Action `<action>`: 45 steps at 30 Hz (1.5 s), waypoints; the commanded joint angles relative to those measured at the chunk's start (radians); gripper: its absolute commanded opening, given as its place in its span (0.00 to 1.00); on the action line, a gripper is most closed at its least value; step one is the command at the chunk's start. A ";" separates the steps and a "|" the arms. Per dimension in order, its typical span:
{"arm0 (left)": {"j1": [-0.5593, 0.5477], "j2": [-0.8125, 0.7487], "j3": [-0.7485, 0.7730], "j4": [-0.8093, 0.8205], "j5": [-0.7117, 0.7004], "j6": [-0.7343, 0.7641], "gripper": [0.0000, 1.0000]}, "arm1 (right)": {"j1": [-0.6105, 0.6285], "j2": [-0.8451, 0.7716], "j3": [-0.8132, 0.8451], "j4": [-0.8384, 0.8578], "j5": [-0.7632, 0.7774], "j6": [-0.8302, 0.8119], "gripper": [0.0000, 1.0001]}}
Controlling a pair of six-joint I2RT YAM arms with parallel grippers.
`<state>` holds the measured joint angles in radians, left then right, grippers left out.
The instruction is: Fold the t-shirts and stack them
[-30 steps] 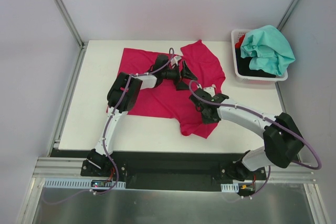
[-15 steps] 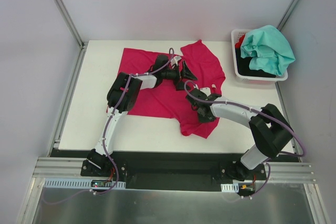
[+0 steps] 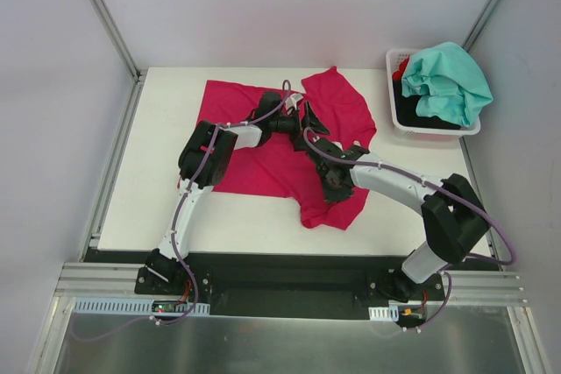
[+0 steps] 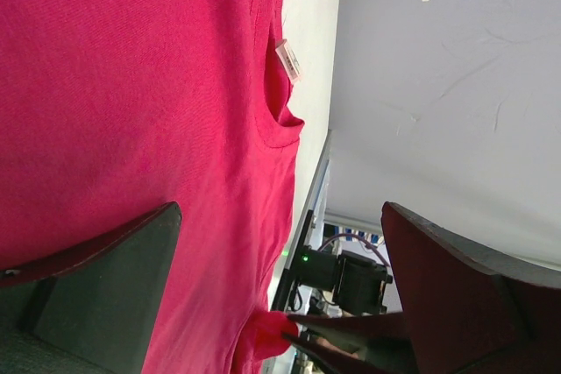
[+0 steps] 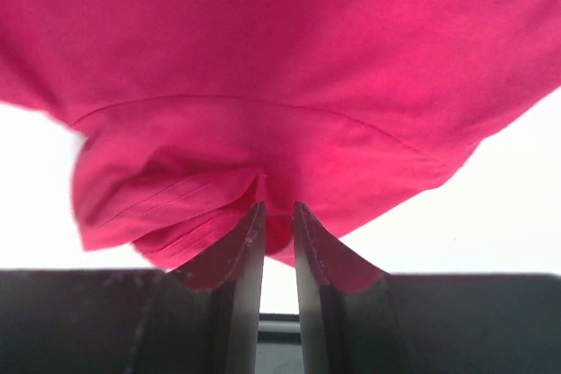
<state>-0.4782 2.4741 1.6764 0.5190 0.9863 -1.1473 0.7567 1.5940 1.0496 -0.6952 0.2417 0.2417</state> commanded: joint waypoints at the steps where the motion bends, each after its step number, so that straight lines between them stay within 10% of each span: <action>1: -0.002 -0.037 -0.017 -0.031 -0.009 0.052 0.99 | 0.049 -0.032 0.067 -0.136 -0.113 -0.032 0.23; 25: -0.002 -0.058 -0.021 -0.057 -0.014 0.070 0.99 | 0.297 -0.213 0.035 -0.294 -0.053 0.116 0.25; 45: 0.010 -0.053 -0.018 -0.073 -0.006 0.086 0.99 | 0.328 -0.020 -0.060 0.235 -0.275 0.022 0.24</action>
<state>-0.4763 2.4603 1.6711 0.4736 0.9855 -1.1095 1.0771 1.5558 1.0119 -0.5652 0.0486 0.2783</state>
